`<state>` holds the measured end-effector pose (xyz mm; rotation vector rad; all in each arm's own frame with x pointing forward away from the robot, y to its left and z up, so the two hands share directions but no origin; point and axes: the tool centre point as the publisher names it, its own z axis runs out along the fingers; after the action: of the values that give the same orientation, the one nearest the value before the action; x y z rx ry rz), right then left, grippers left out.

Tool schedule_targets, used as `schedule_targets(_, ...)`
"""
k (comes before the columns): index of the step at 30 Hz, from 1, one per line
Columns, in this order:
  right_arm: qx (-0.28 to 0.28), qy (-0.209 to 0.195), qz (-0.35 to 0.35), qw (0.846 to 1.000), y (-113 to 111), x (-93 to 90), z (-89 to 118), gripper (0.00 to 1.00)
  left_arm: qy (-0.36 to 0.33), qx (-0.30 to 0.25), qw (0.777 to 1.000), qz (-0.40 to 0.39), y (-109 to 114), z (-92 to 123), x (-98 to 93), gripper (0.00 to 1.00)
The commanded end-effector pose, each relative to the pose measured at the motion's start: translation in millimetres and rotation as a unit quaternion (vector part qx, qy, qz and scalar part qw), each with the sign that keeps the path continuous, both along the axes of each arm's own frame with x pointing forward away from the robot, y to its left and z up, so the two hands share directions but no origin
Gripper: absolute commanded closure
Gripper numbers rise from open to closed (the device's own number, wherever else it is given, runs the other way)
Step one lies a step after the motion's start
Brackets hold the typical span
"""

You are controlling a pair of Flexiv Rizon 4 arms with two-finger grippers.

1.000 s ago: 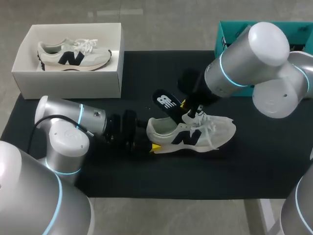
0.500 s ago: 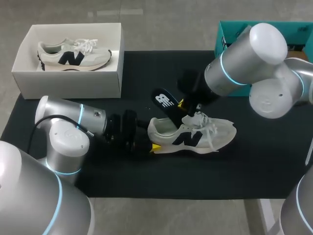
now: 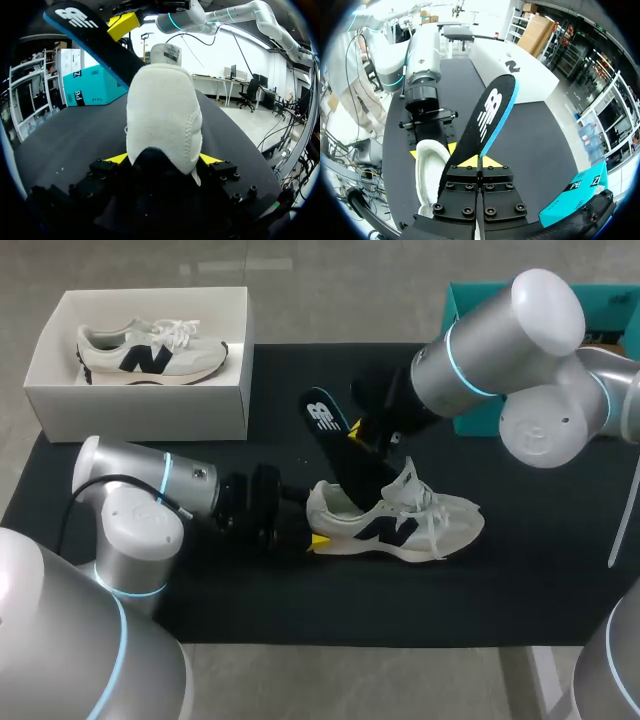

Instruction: Take the shoe out of the shoebox, open the shoe tongue, remove and reinsert the insole, then place the shoe into the shoebox

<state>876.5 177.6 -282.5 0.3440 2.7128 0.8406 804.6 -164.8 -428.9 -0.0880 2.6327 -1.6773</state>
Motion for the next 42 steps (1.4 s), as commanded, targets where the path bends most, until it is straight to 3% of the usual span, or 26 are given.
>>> schedule_targets(1, 0.005, -0.012, 0.006, 1.000, -4.7, -2.0, 21.7, 1.00, 0.000, 0.001, 1.000, 0.000, -1.3, -2.4, 0.1, 1.00)
schedule_targets(10, 0.021, -0.038, 0.018, 0.999, -3.2, 8.9, 85.8, 1.00, 0.000, 0.001, 1.000, 0.000, -1.3, -2.4, 0.1, 1.00)
schedule_targets(20, 0.038, -0.062, 0.027, 0.997, 9.7, 14.1, 122.4, 1.00, 0.000, 0.001, 1.000, 0.000, -1.3, -2.4, 0.1, 1.00)
schedule_targets(42, 0.038, -0.062, 0.027, 0.997, 9.7, 14.1, 122.4, 1.00, 0.000, 0.001, 1.000, 0.000, -1.3, -2.4, 0.1, 1.00)
